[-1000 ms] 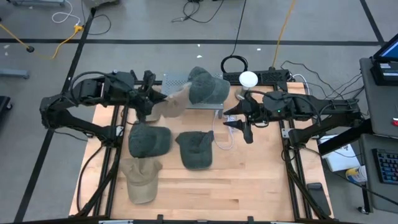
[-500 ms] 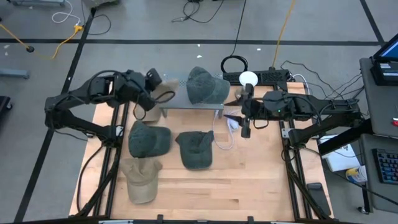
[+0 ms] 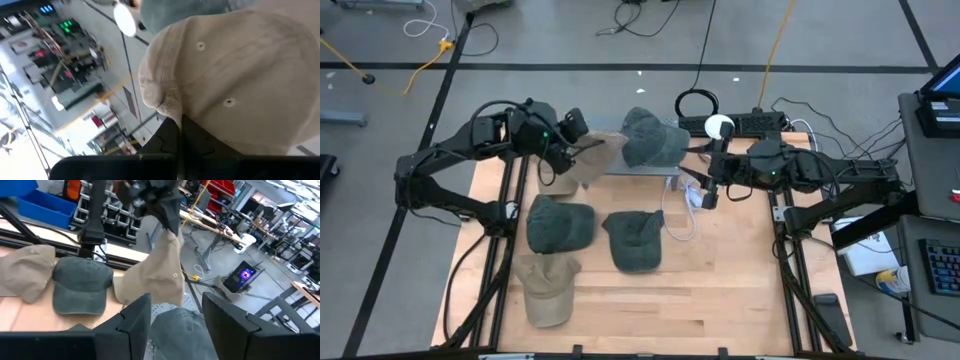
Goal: Pick & Place hat
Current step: Put the right brown cap on the shelf
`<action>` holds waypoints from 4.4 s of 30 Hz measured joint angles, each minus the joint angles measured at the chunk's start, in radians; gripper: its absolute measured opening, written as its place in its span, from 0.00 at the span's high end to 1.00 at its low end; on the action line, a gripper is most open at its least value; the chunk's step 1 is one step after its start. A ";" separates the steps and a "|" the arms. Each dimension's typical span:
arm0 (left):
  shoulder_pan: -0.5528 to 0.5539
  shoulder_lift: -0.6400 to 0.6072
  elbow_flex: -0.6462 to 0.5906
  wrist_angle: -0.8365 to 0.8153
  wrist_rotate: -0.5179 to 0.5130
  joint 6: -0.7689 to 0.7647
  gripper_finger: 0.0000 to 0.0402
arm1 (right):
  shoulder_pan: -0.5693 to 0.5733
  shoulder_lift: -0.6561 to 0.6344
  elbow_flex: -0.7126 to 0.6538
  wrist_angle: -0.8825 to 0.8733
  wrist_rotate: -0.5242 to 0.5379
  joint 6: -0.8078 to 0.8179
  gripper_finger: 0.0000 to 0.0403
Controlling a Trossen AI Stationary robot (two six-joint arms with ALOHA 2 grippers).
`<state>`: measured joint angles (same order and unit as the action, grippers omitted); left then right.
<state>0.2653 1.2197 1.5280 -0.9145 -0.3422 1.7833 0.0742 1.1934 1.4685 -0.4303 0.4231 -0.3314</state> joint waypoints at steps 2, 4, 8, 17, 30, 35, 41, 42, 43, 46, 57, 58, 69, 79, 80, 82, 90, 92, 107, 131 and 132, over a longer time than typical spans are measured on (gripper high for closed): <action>0.007 -0.002 0.000 -0.015 0.042 -0.001 1.00 | -0.010 0.000 0.000 0.000 0.000 0.012 0.58; 0.026 0.001 0.000 -0.063 0.068 0.000 1.00 | -0.017 0.000 0.000 0.000 0.000 0.032 0.58; 0.078 0.031 -0.001 -0.115 0.040 0.049 1.00 | -0.028 0.000 0.000 0.000 -0.001 0.038 0.58; 0.146 0.078 -0.008 -0.047 0.027 0.258 1.00 | -0.037 0.000 0.000 0.000 -0.001 -0.015 0.58; 0.233 0.260 -0.008 0.110 0.030 0.348 1.00 | -0.042 0.000 0.000 0.000 -0.005 -0.023 0.58; 0.264 0.296 -0.008 0.240 0.034 0.409 1.00 | -0.042 0.000 0.000 0.000 -0.007 -0.022 0.58; 0.287 0.300 -0.008 0.296 0.088 0.448 1.00 | -0.042 0.000 0.000 0.000 -0.009 -0.022 0.58; 0.288 0.300 -0.008 0.296 0.088 0.448 1.00 | -0.042 0.000 0.000 0.000 -0.009 -0.022 0.58; 0.291 0.300 -0.008 0.294 0.089 0.449 1.00 | -0.042 0.000 0.000 0.000 -0.009 -0.021 0.58; 0.291 0.300 -0.008 0.271 0.107 0.463 1.00 | -0.042 0.000 0.000 0.000 -0.009 -0.022 0.58; 0.304 0.343 -0.006 0.220 0.177 0.355 0.95 | -0.042 0.000 0.000 0.000 -0.009 -0.022 0.58; 0.307 0.346 -0.006 0.221 0.173 0.333 0.95 | -0.042 0.000 0.000 0.000 -0.009 -0.022 0.58; 0.304 0.356 -0.007 0.239 0.132 0.224 0.87 | -0.042 0.000 0.000 0.000 -0.009 -0.022 0.58; 0.309 0.356 -0.007 0.239 0.079 0.162 0.69 | -0.042 0.004 0.000 0.000 -0.009 -0.018 0.58; 0.309 0.356 -0.006 0.239 0.080 0.152 0.68 | -0.042 0.007 0.000 0.001 -0.009 -0.009 0.58; 0.309 0.356 0.002 0.238 0.080 0.123 0.66 | -0.042 0.010 -0.002 -0.001 -0.011 0.017 0.58; 0.308 0.355 0.023 0.287 0.121 -0.005 0.63 | -0.042 0.036 -0.002 0.003 -0.010 0.034 0.58; 0.309 0.354 0.023 0.296 0.102 -0.044 0.63 | -0.042 0.038 -0.002 -0.005 -0.011 0.033 0.58; 0.288 0.314 0.025 0.222 -0.093 -1.105 0.66 | -0.042 0.045 -0.001 -0.001 -0.009 0.004 0.58; 0.056 0.275 0.024 -0.509 0.028 -2.663 0.75 | -0.042 0.044 -0.001 -0.001 -0.009 0.004 0.58; 0.029 0.275 0.024 -0.518 0.027 -2.697 0.76 | -0.042 0.044 -0.001 0.000 -0.009 0.004 0.58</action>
<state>0.2944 1.4944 1.5520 -1.4325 -0.3148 -0.9137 0.0326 1.2377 1.4673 -0.4307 0.4141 -0.3269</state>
